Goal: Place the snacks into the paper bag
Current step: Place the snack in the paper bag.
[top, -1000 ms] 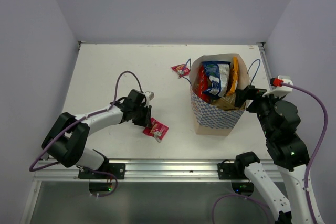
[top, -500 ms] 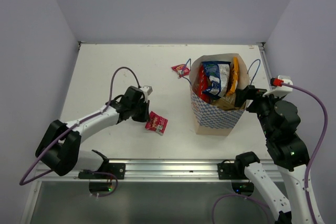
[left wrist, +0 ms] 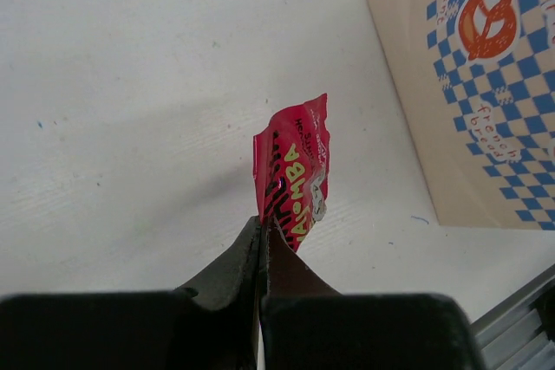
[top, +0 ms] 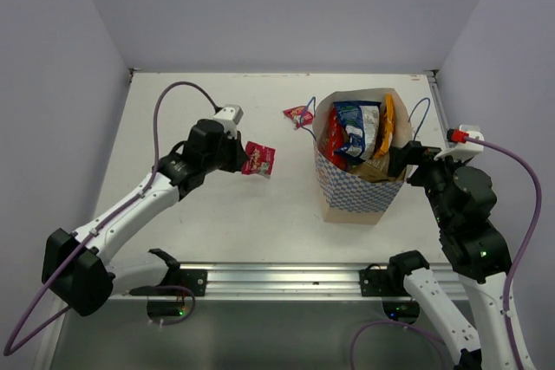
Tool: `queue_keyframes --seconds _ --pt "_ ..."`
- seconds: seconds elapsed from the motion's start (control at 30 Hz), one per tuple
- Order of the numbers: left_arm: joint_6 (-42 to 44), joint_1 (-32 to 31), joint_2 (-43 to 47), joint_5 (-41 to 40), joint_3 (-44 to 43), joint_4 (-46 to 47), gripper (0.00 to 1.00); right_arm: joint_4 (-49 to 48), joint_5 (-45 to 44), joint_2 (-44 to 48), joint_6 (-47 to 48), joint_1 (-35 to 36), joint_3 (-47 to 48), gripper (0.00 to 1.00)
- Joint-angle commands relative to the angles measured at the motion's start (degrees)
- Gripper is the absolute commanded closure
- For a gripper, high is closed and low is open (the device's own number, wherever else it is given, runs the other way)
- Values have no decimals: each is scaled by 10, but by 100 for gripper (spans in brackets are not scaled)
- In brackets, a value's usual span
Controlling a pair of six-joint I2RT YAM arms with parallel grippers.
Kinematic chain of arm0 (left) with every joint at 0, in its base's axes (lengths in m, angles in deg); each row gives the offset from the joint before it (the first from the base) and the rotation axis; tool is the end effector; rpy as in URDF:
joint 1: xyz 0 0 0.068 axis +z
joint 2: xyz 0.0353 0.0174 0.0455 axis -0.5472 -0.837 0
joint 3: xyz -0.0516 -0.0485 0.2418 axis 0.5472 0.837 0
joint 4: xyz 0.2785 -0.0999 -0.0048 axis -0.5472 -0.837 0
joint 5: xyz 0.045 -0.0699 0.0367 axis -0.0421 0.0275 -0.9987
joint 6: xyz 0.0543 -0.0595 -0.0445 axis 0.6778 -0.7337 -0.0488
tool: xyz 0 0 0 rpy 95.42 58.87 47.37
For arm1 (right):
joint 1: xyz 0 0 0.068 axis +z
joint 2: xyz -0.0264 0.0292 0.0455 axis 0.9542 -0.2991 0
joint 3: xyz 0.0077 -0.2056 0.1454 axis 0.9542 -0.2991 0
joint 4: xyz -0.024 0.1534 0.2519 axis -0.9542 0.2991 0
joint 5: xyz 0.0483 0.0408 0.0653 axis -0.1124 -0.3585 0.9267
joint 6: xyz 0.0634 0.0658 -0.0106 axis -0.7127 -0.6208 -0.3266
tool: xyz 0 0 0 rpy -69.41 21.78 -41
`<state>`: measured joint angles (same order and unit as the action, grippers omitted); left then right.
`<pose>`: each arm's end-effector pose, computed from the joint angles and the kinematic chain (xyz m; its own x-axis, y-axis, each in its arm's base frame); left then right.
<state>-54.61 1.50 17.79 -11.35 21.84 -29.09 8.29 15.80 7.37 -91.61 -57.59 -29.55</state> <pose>0.2903 -0.1838 0.2215 -0.6778 -0.0383 -0.7342 0.3187 0.8846 -0.3404 0.1843 0.0290 0.3909 -0.1425 0.1946 -0.9705 0.0102 0.9807 0.1952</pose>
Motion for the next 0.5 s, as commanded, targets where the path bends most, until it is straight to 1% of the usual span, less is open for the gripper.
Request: queue_keyframes --seconds 0.0,0.13,0.17,0.27,0.33,0.47 --pt "21 -2 30 -48 -53 16 100 -8 -1 4 9 1 23 2" --pt "19 -1 45 -93 -83 29 100 -7 -2 10 10 2 20 1" --pt "18 -2 48 -115 -87 33 100 -7 -2 10 9 2 19 1" --pt "16 -2 65 -149 -105 63 100 -7 -2 15 8 2 17 2" --pt "17 -1 73 -156 -120 95 100 -7 -2 15 8 2 16 2" --pt "11 -1 82 -141 -136 165 100 -6 -2 15 8 1 15 1"
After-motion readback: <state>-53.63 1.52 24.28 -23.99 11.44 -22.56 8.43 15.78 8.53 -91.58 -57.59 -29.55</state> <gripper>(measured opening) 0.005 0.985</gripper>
